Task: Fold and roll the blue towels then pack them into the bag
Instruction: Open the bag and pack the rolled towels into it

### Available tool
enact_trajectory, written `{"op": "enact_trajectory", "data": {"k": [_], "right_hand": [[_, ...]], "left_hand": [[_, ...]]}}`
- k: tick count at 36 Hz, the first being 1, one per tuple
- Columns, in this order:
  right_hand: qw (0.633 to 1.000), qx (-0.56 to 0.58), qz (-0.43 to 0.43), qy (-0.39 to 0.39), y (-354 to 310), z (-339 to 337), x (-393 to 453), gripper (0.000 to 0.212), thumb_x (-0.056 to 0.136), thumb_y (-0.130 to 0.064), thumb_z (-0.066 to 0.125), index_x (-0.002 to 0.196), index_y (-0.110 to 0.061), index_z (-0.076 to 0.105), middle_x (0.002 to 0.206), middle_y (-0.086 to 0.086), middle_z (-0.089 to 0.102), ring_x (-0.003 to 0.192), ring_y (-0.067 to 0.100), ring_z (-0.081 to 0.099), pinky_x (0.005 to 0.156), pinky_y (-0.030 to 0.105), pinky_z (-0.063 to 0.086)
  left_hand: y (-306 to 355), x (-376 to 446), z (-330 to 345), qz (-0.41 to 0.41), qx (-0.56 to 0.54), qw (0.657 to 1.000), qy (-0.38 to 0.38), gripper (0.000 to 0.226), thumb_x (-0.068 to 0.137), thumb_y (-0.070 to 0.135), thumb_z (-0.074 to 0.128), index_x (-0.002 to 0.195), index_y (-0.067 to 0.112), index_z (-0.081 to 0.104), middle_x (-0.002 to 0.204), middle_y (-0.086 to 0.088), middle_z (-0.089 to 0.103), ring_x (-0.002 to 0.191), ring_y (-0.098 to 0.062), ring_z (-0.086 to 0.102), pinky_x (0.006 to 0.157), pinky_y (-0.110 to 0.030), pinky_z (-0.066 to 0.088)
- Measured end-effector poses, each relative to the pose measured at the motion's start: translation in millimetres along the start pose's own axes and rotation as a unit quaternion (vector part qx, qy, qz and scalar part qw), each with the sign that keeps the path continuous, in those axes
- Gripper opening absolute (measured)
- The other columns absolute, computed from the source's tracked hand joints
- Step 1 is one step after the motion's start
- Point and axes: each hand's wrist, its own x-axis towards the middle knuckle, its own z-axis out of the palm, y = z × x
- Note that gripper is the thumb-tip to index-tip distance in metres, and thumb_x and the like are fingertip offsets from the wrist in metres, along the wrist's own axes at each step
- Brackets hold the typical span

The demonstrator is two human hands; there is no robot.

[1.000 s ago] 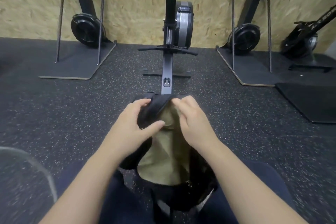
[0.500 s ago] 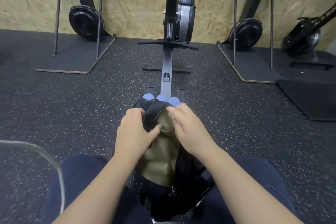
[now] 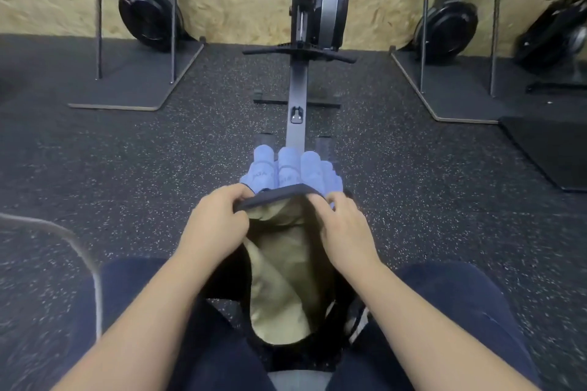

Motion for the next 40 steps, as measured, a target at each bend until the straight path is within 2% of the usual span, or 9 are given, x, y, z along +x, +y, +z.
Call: {"op": "enact_trajectory", "data": {"k": [3, 9, 13, 17, 21, 25, 29, 36, 40], "right_hand": [[0.999, -0.017, 0.018, -0.045, 14.7, 5.8, -6.0, 0.058, 0.07, -0.01, 0.027, 0.121, -0.03, 0.045, 0.09, 0.008, 0.054, 0.065, 0.031, 0.054, 0.05, 0.033, 0.042], [0.986, -0.069, 0.048, -0.144, 52.3, -3.9, -22.3, 0.074, 0.079, 0.003, 0.048, 0.143, -0.034, 0.037, 0.125, 0.005, 0.045, 0.102, 0.031, 0.049, 0.08, 0.04, 0.046], [0.973, -0.076, 0.099, -0.195, 74.7, -14.9, -29.6, 0.072, 0.087, -0.001, 0.043, 0.145, -0.04, 0.025, 0.139, -0.002, 0.032, 0.114, 0.025, 0.041, 0.088, 0.038, 0.045], [0.965, -0.065, 0.127, -0.218, 82.1, -17.2, -32.4, 0.074, 0.087, 0.0, 0.041, 0.146, -0.04, 0.022, 0.147, -0.002, 0.024, 0.114, 0.027, 0.045, 0.088, 0.037, 0.044], [0.959, -0.034, 0.139, -0.244, 80.6, -11.9, -32.2, 0.076, 0.084, 0.003, 0.038, 0.146, -0.038, 0.021, 0.15, -0.001, 0.02, 0.105, 0.03, 0.055, 0.081, 0.036, 0.045], [0.946, -0.055, 0.131, -0.293, 76.3, -16.0, -30.4, 0.085, 0.08, 0.007, 0.036, 0.148, -0.039, 0.014, 0.155, -0.002, 0.011, 0.096, 0.029, 0.057, 0.069, 0.031, 0.037], [0.928, -0.085, 0.105, -0.346, 75.1, -22.6, -29.8, 0.095, 0.076, 0.009, 0.041, 0.147, -0.045, 0.008, 0.154, -0.005, 0.013, 0.101, 0.029, 0.058, 0.069, 0.03, 0.038], [0.877, -0.079, 0.081, -0.466, 70.9, -13.5, -33.5, 0.099, 0.077, 0.013, 0.042, 0.15, -0.041, 0.002, 0.151, -0.001, 0.02, 0.11, 0.031, 0.057, 0.066, 0.029, 0.036], [0.841, -0.06, 0.086, -0.531, 71.5, -7.8, -38.2, 0.104, 0.078, 0.012, 0.046, 0.15, -0.042, -0.006, 0.142, 0.004, 0.034, 0.111, 0.03, 0.055, 0.067, 0.028, 0.037]], "left_hand": [[-13.0, 9.4, -7.7, -0.023, -0.035, 0.999, -0.009, 0.047, 0.067, -0.006, 0.047, 0.07, 0.038, 0.061, 0.068, 0.013, 0.063, 0.075, -0.017, 0.059, 0.067, -0.03, 0.043], [-42.7, 21.6, -21.7, 0.008, -0.123, 0.992, -0.029, 0.055, 0.066, -0.023, 0.044, 0.06, 0.031, 0.052, 0.095, 0.011, 0.067, 0.097, -0.023, 0.064, 0.09, -0.035, 0.045], [-64.9, 21.0, -24.0, 0.069, -0.045, 0.995, -0.049, 0.073, 0.063, -0.028, 0.051, 0.055, 0.044, 0.062, 0.098, 0.013, 0.062, 0.097, -0.018, 0.059, 0.089, -0.007, 0.033], [-86.2, 12.4, -15.7, 0.11, 0.051, 0.99, -0.076, 0.083, 0.074, -0.018, 0.059, 0.074, 0.065, 0.063, 0.109, 0.026, 0.053, 0.093, -0.009, 0.058, 0.086, -0.013, 0.036], [-92.9, 2.6, -7.8, 0.144, 0.147, 0.974, -0.093, 0.062, 0.074, -0.008, 0.068, 0.106, 0.046, 0.07, 0.127, 0.012, 0.052, 0.106, -0.019, 0.06, 0.089, -0.029, 0.047], [-96.3, -3.6, -5.4, 0.104, 0.241, 0.954, -0.143, 0.08, 0.077, 0.005, 0.062, 0.135, 0.055, 0.04, 0.147, 0.013, 0.03, 0.119, -0.022, 0.049, 0.091, -0.04, 0.049], [-96.1, -6.4, -2.7, 0.074, 0.32, 0.921, -0.209, 0.087, 0.085, 0.007, 0.047, 0.144, 0.058, 0.009, 0.15, 0.013, 0.018, 0.117, -0.024, 0.047, 0.089, -0.037, 0.048], [-136.5, 5.0, 20.3, 0.022, 0.314, 0.846, -0.429, 0.097, 0.084, 0.023, 0.057, 0.129, 0.074, -0.013, 0.15, 0.005, 0.036, 0.128, -0.017, 0.048, 0.103, -0.03, 0.04], [-121.7, 2.1, 23.2, -0.023, 0.308, 0.821, -0.481, 0.079, 0.09, 0.022, 0.056, 0.148, 0.048, 0.01, 0.134, 0.001, 0.056, 0.099, -0.013, 0.056, 0.087, -0.021, 0.044]]}}
